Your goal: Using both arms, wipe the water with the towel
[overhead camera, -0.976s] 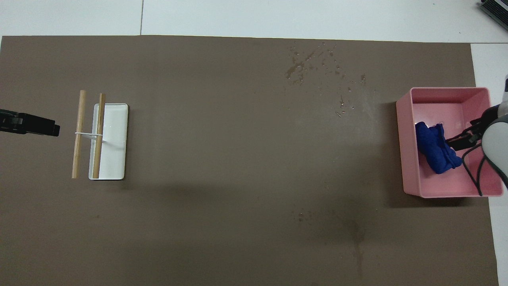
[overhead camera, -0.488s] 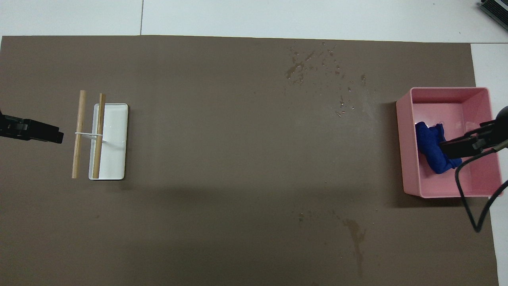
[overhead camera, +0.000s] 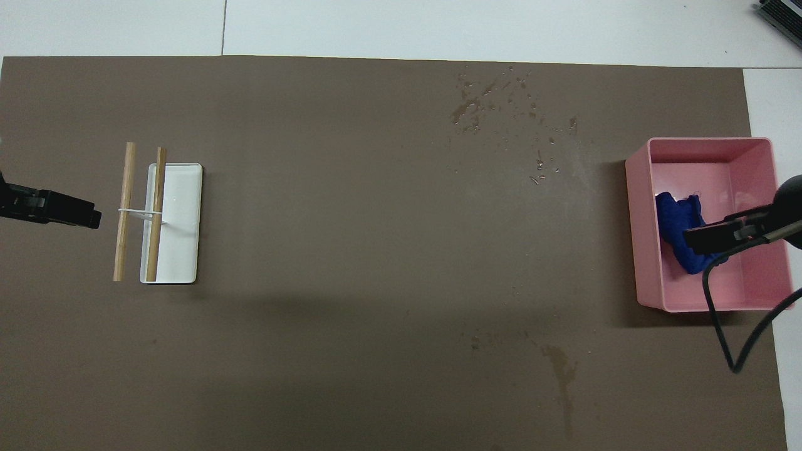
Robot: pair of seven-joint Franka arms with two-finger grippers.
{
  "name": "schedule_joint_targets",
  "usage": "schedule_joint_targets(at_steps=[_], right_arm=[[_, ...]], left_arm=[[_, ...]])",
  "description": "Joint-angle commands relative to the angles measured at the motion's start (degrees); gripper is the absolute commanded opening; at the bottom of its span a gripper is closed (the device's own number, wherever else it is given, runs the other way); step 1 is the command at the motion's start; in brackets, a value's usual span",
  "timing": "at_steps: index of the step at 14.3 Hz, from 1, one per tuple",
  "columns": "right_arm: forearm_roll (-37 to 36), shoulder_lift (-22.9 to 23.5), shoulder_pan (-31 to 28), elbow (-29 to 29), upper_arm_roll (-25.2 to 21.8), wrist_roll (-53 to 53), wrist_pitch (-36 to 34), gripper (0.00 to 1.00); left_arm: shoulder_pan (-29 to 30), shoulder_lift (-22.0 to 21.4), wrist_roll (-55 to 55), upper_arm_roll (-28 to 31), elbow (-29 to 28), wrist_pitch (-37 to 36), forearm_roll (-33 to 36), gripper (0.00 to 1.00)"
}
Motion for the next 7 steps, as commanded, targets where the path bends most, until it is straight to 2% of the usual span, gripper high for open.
schedule_joint_targets(at_steps=[1,2,4,7], right_arm=[[-0.4,7.2,2.0,10.4,0.5,2.0,-4.2,1.00],[-1.5,8.7,3.4,13.3,0.0,2.7,-6.0,1.00],[-3.0,8.7,7.3,13.5,-2.6,4.0,-6.7,1.00],[-1.8,5.9,13.8,7.5,-10.5,4.7,-5.8,1.00]], left_arm=[[-0.4,-1.1,-0.7,0.4,-1.1,-0.5,0.4,1.00],[-0.4,-1.1,-0.7,0.4,-1.2,-0.5,0.4,1.00],[-0.4,-1.1,-0.7,0.4,-1.2,-0.5,0.4,1.00],[-0.4,-1.1,-0.7,0.4,-1.2,-0.5,0.4,1.00]])
